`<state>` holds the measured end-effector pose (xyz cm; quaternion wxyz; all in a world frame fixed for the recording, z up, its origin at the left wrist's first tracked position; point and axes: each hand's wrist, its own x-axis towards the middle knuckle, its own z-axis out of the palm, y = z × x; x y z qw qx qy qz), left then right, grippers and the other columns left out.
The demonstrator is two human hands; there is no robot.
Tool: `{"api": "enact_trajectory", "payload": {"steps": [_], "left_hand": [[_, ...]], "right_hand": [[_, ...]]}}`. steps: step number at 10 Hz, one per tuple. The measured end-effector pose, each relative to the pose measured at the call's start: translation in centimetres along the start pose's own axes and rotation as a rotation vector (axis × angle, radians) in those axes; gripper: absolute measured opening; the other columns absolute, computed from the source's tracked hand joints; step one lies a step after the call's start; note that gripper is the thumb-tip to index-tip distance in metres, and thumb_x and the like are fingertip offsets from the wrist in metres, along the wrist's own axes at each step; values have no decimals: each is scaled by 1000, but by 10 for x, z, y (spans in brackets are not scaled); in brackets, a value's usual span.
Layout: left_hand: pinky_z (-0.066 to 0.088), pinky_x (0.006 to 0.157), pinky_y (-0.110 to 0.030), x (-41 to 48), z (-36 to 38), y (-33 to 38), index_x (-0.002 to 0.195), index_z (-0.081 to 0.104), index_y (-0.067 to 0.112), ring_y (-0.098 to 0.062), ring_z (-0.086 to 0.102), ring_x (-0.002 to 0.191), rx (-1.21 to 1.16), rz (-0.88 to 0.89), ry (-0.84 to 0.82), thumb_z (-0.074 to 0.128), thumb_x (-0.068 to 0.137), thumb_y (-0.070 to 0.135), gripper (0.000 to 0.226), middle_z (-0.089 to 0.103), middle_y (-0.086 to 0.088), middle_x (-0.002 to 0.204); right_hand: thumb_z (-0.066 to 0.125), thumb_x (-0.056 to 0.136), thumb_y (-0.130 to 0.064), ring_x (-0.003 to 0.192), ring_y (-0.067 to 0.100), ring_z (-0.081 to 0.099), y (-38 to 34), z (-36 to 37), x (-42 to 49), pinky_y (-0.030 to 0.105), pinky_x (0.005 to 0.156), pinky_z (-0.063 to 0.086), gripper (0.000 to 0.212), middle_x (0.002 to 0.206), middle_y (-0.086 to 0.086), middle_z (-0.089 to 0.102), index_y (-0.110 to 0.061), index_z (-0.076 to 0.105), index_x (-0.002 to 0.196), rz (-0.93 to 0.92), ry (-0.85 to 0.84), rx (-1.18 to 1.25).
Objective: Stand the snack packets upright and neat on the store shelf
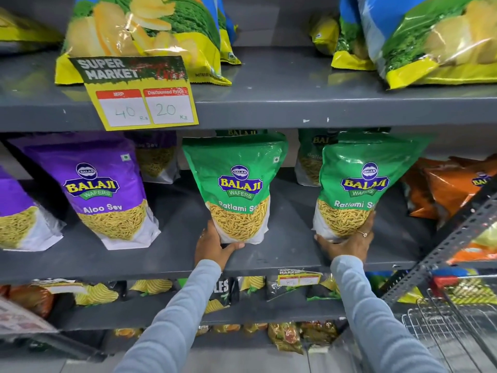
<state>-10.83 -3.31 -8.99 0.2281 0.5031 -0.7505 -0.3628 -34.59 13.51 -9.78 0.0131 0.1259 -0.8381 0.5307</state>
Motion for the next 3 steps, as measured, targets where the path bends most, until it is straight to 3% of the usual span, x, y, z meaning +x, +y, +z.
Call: {"api": "enact_trajectory", "payload": {"steps": [2,3], "left_hand": [[48,96,-45,-2,-4,-2,130,34,16,-37,54,116,25,32,-37,82,65,40,84,59,-13,126],[46,102,-49,-2,-4,-6,140,23,19,-37,54,121,-45,51,-20,83,65,32,97,57,-11,135]], "right_hand": [[92,36,-30,132,39,34,-8,-5,-7,45,113,31,144,145,20,25,-35,-4,143,4,-17,-24],[90,34,-46,143,31,7,-5,-9,-18,21,115,-8,151,155,19,4,-15,-7,146,-17,4,-94]]}}
